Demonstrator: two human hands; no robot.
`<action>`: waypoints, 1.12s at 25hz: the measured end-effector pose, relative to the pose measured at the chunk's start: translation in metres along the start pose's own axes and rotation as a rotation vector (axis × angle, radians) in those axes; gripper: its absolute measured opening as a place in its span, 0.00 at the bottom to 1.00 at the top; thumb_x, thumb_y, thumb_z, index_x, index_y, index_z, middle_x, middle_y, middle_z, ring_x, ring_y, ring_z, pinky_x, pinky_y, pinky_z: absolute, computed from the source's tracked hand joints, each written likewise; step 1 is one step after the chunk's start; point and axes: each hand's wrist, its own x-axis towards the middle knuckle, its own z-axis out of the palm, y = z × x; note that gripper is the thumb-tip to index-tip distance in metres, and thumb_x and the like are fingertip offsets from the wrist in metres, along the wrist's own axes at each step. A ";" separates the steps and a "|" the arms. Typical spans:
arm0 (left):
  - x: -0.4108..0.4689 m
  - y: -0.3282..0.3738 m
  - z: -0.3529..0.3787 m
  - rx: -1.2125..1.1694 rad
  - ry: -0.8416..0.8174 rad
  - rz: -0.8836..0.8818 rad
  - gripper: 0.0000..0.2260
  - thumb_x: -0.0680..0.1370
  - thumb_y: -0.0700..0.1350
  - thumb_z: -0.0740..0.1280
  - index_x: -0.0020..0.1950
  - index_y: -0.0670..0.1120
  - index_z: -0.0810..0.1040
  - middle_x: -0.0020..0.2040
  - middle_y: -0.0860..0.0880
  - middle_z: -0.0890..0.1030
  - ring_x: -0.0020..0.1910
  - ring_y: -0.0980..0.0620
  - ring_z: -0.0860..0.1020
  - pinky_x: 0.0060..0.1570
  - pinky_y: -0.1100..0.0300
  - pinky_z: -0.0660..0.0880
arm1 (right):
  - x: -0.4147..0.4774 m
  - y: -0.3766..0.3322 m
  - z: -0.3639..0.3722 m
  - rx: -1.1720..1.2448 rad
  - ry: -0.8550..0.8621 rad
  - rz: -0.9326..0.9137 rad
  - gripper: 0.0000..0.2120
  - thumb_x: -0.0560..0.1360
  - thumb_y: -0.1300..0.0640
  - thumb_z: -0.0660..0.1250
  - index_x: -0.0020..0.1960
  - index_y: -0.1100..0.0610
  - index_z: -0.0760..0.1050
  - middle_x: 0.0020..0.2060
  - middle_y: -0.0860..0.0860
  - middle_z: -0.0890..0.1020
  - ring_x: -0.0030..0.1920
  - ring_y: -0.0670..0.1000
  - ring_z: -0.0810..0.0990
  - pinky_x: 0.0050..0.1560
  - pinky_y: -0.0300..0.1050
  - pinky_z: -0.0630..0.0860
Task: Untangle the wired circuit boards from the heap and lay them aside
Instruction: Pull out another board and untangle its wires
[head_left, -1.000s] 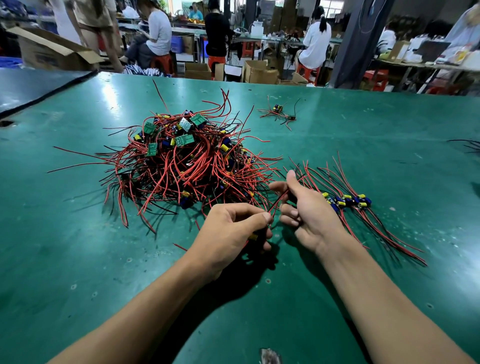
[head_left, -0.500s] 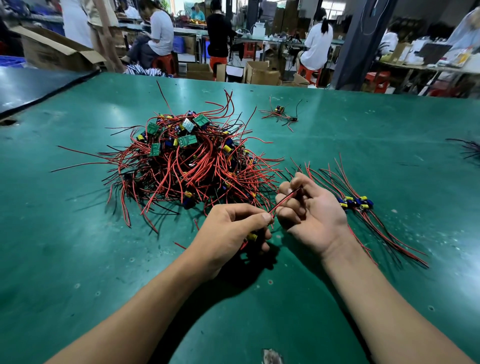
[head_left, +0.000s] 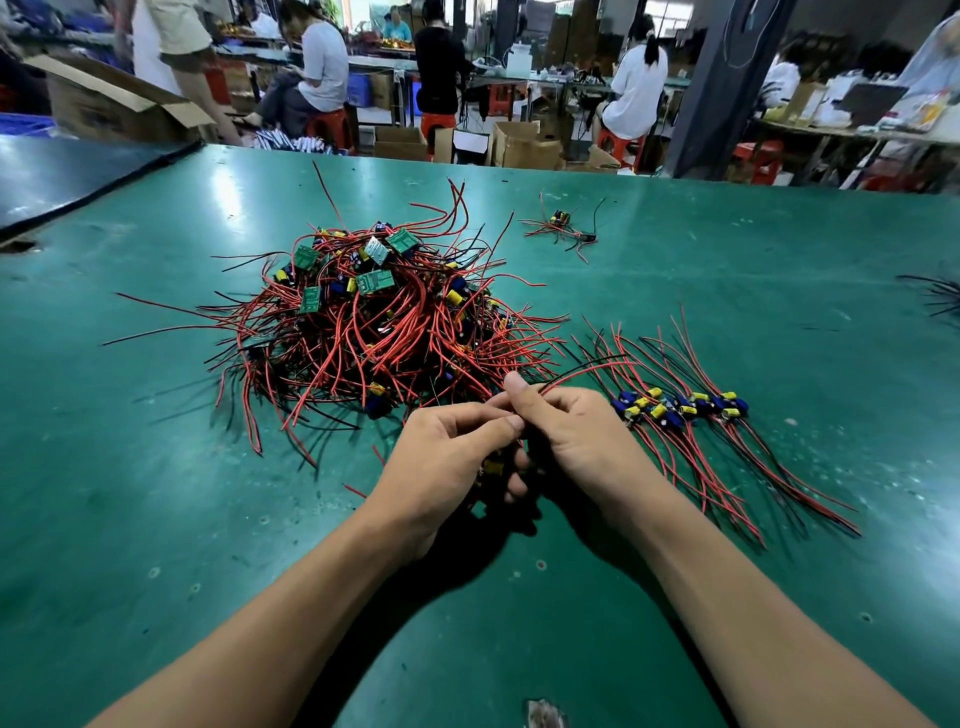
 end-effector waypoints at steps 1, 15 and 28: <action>0.000 0.000 0.000 -0.014 -0.003 -0.014 0.08 0.78 0.37 0.68 0.40 0.41 0.83 0.32 0.42 0.80 0.24 0.48 0.76 0.26 0.61 0.75 | 0.001 -0.001 -0.002 -0.001 0.003 -0.008 0.22 0.76 0.40 0.70 0.48 0.61 0.84 0.25 0.56 0.77 0.22 0.54 0.78 0.26 0.44 0.78; 0.002 0.005 -0.003 0.033 -0.123 -0.068 0.05 0.76 0.38 0.68 0.41 0.39 0.82 0.30 0.44 0.76 0.22 0.48 0.73 0.25 0.62 0.70 | 0.018 -0.016 -0.035 0.208 0.317 0.002 0.26 0.74 0.37 0.65 0.31 0.57 0.78 0.23 0.47 0.66 0.18 0.42 0.58 0.17 0.33 0.53; 0.000 0.014 -0.004 0.018 -0.053 -0.084 0.05 0.78 0.39 0.68 0.48 0.37 0.81 0.35 0.42 0.81 0.27 0.46 0.77 0.27 0.60 0.74 | 0.011 -0.024 -0.039 0.099 0.235 0.061 0.33 0.66 0.26 0.65 0.38 0.57 0.84 0.26 0.46 0.67 0.20 0.42 0.58 0.18 0.33 0.54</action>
